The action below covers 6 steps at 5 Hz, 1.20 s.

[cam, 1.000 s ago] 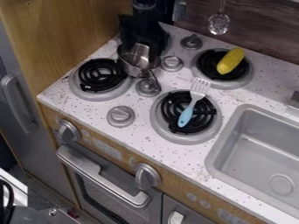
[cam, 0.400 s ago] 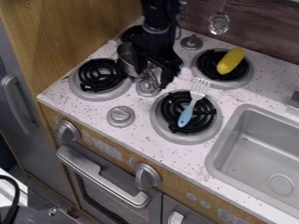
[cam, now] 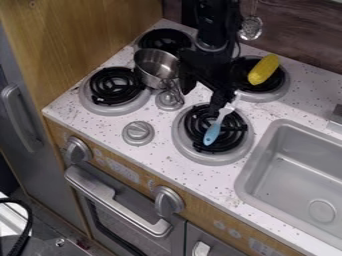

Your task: Move the blue spatula to the bottom left burner

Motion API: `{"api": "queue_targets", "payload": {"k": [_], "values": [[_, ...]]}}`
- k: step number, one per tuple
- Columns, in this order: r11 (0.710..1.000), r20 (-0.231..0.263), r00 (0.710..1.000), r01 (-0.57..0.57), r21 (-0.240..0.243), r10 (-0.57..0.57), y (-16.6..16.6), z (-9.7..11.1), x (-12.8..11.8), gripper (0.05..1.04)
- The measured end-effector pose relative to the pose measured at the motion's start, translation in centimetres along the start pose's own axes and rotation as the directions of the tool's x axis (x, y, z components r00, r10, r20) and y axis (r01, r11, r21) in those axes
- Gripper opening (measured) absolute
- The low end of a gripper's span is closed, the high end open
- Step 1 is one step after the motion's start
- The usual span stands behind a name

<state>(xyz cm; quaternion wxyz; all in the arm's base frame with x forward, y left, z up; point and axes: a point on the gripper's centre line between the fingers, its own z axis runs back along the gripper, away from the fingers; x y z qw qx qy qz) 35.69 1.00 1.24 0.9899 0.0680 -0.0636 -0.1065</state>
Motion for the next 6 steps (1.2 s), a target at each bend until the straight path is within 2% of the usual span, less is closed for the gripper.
{"api": "queue_targets", "payload": {"k": [1,3,5,6], "values": [[0.999,-0.071,0.997,-0.005,-0.031,0.002,-0.7,-2.8,-0.3,0.996],[0.999,-0.161,0.987,0.021,-0.039,-0.027,-1.4,-4.9,-2.7,0.996],[0.997,-0.161,0.987,0.02,-0.077,-0.032,-3.2,-5.0,-2.8,0.996],[0.996,-0.162,0.984,0.063,-0.068,-0.073,-3.9,-5.1,-3.1,0.968]]}}
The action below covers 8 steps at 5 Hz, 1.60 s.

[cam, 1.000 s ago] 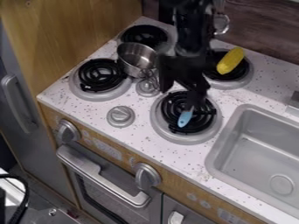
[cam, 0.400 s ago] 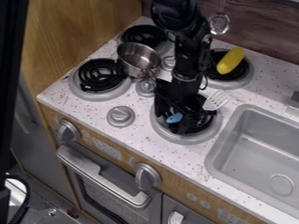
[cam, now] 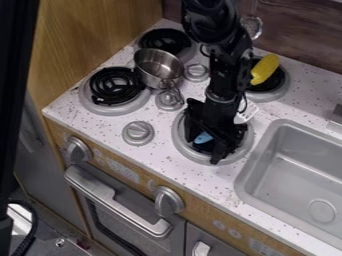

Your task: Move the blue spatula to the bottom left burner

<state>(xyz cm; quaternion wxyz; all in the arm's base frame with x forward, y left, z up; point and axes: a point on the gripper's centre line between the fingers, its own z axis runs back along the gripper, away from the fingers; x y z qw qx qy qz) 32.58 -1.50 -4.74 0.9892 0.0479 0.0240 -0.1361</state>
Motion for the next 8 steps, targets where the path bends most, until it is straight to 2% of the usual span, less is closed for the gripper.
{"api": "queue_targets", "payload": {"k": [2,3,4,5,6,7,8], "values": [[1.0,0.005,1.0,-0.013,0.001,0.013,0.0,0.0,0.1,0.412],[1.0,0.004,1.0,-0.017,0.01,0.017,0.5,0.2,0.0,0.254],[0.994,0.075,0.992,-0.105,0.044,0.101,4.1,4.0,0.9,0.245],[0.953,0.109,0.951,-0.297,0.066,0.289,9.9,6.3,0.3,0.245],[0.881,0.101,0.881,-0.469,0.066,0.462,14.9,7.2,-1.2,0.245],[0.826,0.04,0.831,-0.556,0.09,0.555,19.0,5.1,-3.7,0.245],[0.793,0.011,0.799,-0.598,0.116,0.601,22.8,3.6,-6.8,0.245]]}}
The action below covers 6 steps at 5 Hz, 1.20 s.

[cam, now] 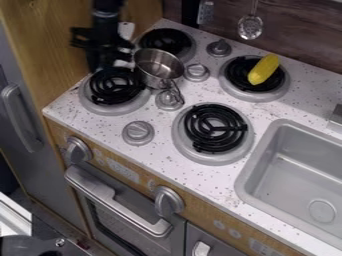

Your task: Move the blue spatula to the bottom left burner

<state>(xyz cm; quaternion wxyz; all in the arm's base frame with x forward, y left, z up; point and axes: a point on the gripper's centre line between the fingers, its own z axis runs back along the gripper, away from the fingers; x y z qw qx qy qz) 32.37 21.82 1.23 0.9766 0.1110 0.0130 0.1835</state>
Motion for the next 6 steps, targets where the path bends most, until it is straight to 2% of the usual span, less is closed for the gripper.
{"api": "queue_targets", "payload": {"k": [1,2,3,5,6], "values": [[1.0,0.018,1.0,-0.025,0.014,0.025,2.6,-1.2,-0.4,0.244],[1.0,-0.003,1.0,0.01,-0.025,-0.01,1.5,-3.5,-0.5,0.244],[0.995,0.022,0.996,0.086,-0.048,-0.085,0.3,-3.9,0.2,0.243],[0.987,0.012,0.988,0.155,-0.041,-0.155,-1.5,-4.8,0.0,0.237],[0.987,0.006,0.987,0.16,-0.035,-0.16,-1.5,-4.9,-0.3,0.27]]}}
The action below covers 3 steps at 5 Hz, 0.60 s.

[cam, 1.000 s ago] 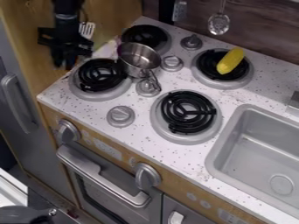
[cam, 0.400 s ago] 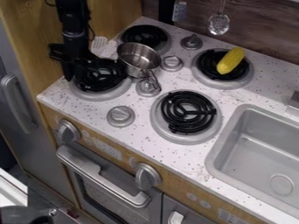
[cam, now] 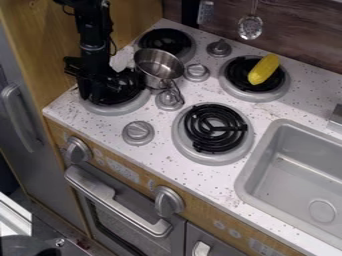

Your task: Move the blue spatula to the bottom left burner

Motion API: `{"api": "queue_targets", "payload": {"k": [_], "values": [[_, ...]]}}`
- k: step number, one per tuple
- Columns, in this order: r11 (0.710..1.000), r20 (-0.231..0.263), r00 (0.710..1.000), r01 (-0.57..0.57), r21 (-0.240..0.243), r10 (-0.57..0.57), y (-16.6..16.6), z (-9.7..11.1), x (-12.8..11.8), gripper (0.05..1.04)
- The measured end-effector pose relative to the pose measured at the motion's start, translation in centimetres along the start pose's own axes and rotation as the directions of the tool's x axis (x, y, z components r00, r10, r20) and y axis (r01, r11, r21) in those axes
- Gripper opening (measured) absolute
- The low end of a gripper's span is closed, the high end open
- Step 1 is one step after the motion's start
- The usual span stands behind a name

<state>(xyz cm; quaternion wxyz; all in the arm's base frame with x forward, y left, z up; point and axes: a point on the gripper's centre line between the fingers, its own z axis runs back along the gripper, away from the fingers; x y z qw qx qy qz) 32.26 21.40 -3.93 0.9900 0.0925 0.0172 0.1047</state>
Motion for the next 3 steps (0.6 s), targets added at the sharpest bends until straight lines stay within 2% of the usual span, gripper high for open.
{"api": "queue_targets", "payload": {"k": [1,2,3], "values": [[0.999,-0.018,0.999,0.029,0.023,-0.029,-0.2,0.5,-0.7,0.576],[0.999,0.058,0.998,0.027,0.046,-0.029,-0.2,3.9,-0.5,0.853],[0.999,0.1,0.995,0.028,0.024,-0.03,-0.9,6.3,-0.1,1.004]]}}
